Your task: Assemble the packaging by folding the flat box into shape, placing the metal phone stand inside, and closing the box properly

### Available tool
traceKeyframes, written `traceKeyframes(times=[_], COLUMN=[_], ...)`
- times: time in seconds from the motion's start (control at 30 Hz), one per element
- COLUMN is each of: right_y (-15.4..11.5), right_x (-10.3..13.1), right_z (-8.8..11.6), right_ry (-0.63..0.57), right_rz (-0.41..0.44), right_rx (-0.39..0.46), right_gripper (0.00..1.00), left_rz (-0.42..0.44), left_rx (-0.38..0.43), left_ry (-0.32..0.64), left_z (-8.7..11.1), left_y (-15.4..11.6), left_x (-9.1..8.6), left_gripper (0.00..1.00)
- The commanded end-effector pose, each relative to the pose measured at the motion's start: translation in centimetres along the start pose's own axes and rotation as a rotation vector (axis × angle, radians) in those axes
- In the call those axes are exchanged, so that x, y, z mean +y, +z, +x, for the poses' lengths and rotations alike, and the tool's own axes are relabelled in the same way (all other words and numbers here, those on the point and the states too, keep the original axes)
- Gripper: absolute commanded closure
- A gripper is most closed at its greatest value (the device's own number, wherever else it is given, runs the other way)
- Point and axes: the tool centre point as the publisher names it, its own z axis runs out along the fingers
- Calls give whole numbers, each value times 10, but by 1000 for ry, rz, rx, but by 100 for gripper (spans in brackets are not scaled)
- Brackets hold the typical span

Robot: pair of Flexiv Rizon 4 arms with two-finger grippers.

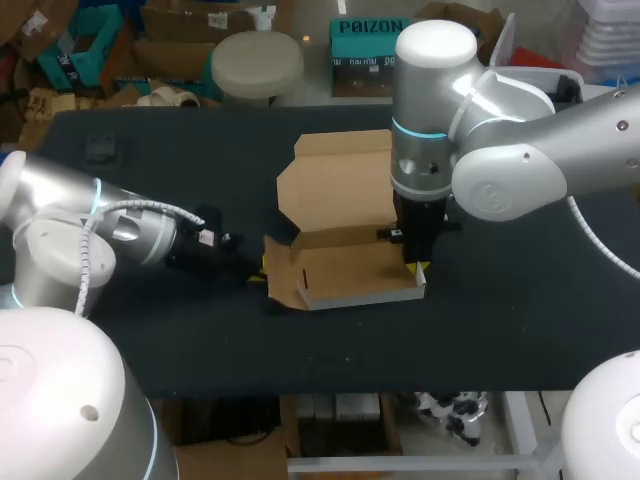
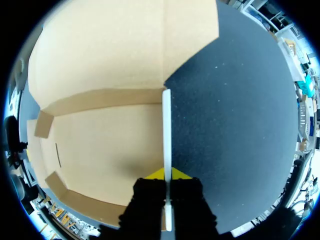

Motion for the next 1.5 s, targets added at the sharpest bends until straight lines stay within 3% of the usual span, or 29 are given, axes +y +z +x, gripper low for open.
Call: traceKeyframes(times=[0.03, 0.73, 1.0, 1.5], right_y=[0, 0, 0, 0], right_x=[1, 1, 1, 1], right_z=[1, 1, 1, 1], right_ry=[0, 0, 0, 0], right_rz=[5, 5, 5, 5], right_rx=[-4, -4, -4, -4], right_gripper=[100, 100, 100, 100], left_rz=[-4, -2, -11, -28], left_rx=[5, 49, 59, 89], left_ry=[7, 37, 42, 42], left_z=[7, 32, 38, 52], left_y=[3, 9, 13, 22], left_x=[-3, -6, -6, -7], left_gripper=[87, 75, 64, 61])
